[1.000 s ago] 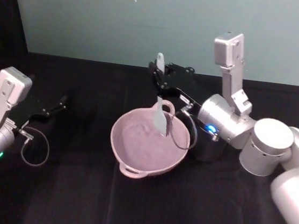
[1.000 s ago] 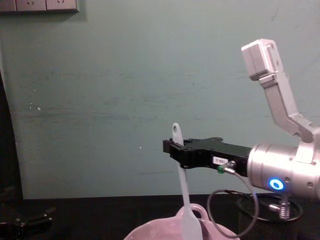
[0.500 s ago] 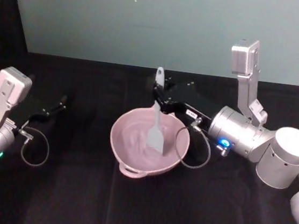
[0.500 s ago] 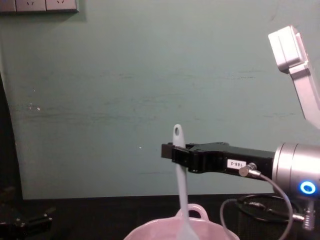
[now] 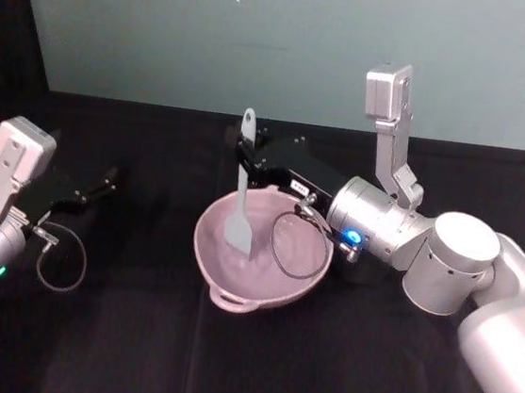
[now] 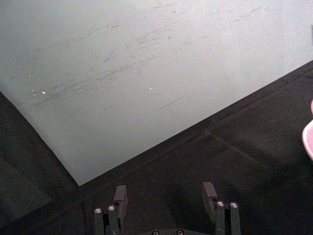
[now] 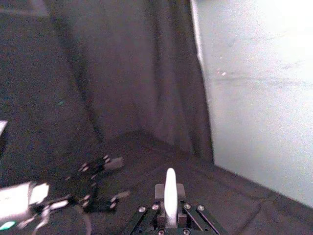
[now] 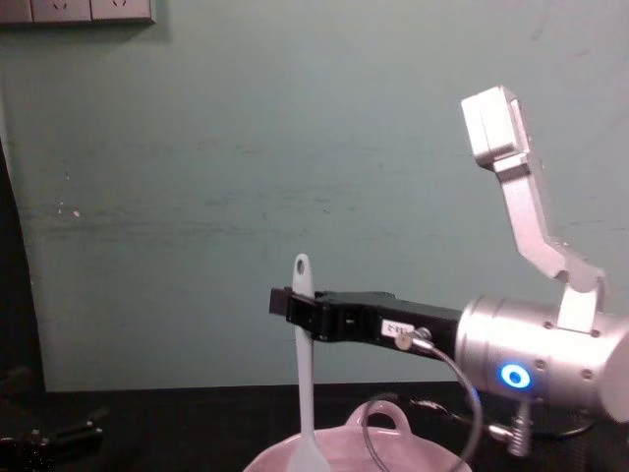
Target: Use the one hand to pick up the spoon and stir the clear water in the bowl.
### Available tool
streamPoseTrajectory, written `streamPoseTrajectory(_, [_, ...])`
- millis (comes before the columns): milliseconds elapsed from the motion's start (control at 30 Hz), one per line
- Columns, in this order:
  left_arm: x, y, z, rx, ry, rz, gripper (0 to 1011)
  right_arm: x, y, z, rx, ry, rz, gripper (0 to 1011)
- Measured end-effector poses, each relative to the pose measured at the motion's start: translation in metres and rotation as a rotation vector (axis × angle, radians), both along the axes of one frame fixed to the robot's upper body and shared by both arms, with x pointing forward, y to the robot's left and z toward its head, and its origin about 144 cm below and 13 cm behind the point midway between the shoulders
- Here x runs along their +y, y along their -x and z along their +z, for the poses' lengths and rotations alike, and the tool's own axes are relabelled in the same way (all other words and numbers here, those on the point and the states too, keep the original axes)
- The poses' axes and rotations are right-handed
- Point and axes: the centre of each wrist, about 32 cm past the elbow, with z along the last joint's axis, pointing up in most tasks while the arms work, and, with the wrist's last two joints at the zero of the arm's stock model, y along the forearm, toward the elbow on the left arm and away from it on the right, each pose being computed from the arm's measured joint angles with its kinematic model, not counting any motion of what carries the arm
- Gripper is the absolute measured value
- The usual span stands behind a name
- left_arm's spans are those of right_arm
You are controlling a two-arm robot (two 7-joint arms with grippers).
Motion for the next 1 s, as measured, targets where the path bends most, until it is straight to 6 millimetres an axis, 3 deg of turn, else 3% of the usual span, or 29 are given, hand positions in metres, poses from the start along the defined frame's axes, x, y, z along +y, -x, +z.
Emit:
streamPoseTrajectory(200, [0.0,0.0,0.0,0.0,0.0,0.0,1011,0.005,-0.009,-0.003,-0.047,-0.015,-0.076,121])
streamPoseTrajectory(467, [0.0,0.0,0.0,0.0,0.0,0.0,1011,-0.004,-0.011,-0.001,-0.098,0.0,-0.141,121])
streamPoseTrajectory(1000, [0.0,0.0,0.0,0.0,0.0,0.0,1011,-0.033,0.023,0.009,-0.078,0.071,-0.116,121])
